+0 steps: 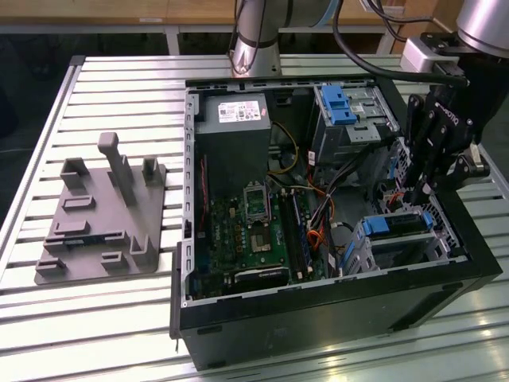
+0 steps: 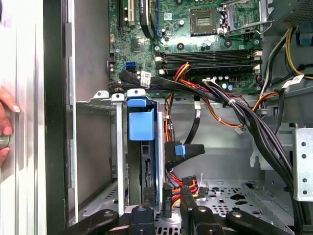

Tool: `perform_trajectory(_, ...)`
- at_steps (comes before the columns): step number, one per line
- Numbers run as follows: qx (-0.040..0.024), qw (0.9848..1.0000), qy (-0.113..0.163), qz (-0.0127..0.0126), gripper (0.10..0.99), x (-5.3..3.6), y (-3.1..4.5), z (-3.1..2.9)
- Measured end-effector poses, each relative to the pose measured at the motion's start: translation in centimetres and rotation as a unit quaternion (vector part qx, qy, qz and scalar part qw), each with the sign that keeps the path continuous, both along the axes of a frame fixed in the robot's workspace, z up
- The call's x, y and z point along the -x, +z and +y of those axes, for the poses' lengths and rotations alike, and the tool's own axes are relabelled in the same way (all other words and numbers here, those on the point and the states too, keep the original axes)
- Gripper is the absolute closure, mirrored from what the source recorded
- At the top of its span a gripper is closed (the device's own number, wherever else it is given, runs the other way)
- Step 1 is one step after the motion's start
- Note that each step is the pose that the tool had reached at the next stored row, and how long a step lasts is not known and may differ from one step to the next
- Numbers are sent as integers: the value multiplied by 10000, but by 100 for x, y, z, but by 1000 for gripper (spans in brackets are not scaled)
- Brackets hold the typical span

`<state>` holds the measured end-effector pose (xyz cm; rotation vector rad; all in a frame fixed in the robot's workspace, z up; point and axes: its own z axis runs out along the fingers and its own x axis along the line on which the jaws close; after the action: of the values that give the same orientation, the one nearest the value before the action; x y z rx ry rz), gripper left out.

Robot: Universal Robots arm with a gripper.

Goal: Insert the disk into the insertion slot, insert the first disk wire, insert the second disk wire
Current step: 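Insert the first disk wire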

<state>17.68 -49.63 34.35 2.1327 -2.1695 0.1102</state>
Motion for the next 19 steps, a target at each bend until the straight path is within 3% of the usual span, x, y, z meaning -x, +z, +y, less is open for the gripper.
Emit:
perform_trajectory(3, -11, 10000, 0, 0, 749, -1, -7, -1)
perform_trajectory(6, -20, 10000, 0, 0, 886, -2, -14, -3)
perform_trajectory(19, -54, 10000, 0, 0, 922, -11, -40, -13)
